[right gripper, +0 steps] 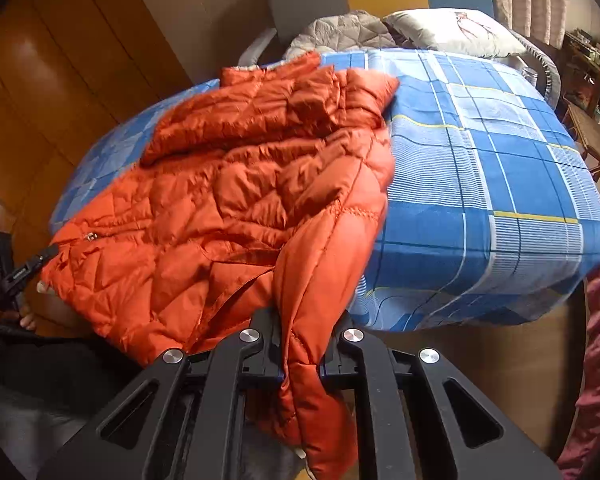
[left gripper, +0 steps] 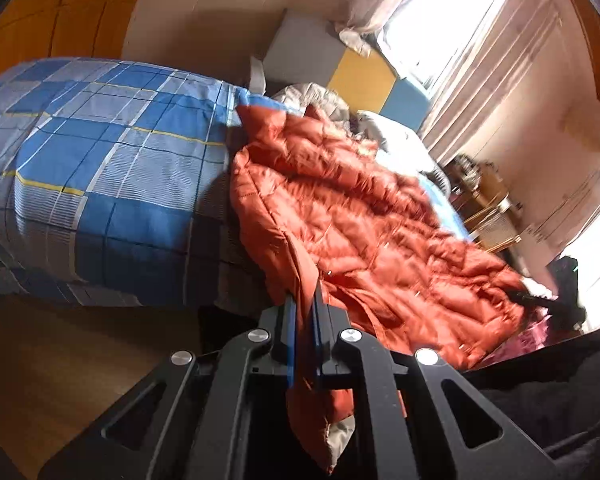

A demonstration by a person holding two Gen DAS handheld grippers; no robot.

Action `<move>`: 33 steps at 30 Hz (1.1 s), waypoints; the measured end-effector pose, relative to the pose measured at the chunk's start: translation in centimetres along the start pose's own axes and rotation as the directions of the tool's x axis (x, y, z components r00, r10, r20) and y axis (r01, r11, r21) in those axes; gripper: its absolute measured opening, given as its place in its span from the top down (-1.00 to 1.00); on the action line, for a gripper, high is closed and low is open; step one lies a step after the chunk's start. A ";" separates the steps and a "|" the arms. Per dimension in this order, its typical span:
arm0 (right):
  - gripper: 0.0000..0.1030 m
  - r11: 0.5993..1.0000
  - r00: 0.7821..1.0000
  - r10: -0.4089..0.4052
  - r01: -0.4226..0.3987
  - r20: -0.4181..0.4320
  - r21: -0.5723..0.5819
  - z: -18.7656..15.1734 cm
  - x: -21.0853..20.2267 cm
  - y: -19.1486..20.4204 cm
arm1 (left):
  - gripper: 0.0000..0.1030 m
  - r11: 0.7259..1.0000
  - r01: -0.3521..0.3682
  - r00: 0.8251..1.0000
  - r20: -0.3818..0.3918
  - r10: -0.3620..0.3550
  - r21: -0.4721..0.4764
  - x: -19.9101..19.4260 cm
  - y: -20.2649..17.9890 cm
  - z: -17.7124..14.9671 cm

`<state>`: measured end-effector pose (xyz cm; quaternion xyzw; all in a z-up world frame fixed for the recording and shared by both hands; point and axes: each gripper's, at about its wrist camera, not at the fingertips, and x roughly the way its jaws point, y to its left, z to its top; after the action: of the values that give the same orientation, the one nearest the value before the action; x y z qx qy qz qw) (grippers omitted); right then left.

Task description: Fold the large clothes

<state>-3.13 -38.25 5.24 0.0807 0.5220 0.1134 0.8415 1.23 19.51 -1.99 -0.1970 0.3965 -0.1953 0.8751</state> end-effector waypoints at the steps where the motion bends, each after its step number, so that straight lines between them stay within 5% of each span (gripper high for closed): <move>1: 0.80 1.000 1.000 0.006 -0.006 0.013 0.008 0.1 -0.4 0.1 | 0.89 0.999 0.028 0.999 0.017 -0.028 -0.016 -0.5 0.0 0.3; 5: 0.81 0.999 0.996 0.023 -0.026 0.090 0.031 1.9 -1.8 -0.1 | 0.89 0.992 0.110 0.990 0.099 -0.103 -0.059 -1.6 0.4 2.3; 19: 0.81 1.000 0.972 0.001 -0.006 0.234 0.018 9.2 -2.7 0.3 | 0.89 0.976 0.216 0.954 0.213 -0.211 0.002 0.9 -0.6 10.5; 27: 0.81 1.000 0.958 -0.004 0.000 0.287 0.015 17.7 0.7 -0.7 | 0.89 0.968 0.252 0.930 0.272 -0.247 0.017 5.6 -0.4 17.4; 33: 0.81 0.998 0.965 -0.031 0.017 0.262 0.056 21.9 5.4 -2.6 | 0.89 0.974 0.227 0.940 0.263 -0.218 -0.005 10.7 0.4 21.5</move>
<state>19.10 -39.62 9.68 0.1111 0.4096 0.0776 0.9022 24.39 18.57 4.26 -0.2801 0.2564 -0.2583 0.8883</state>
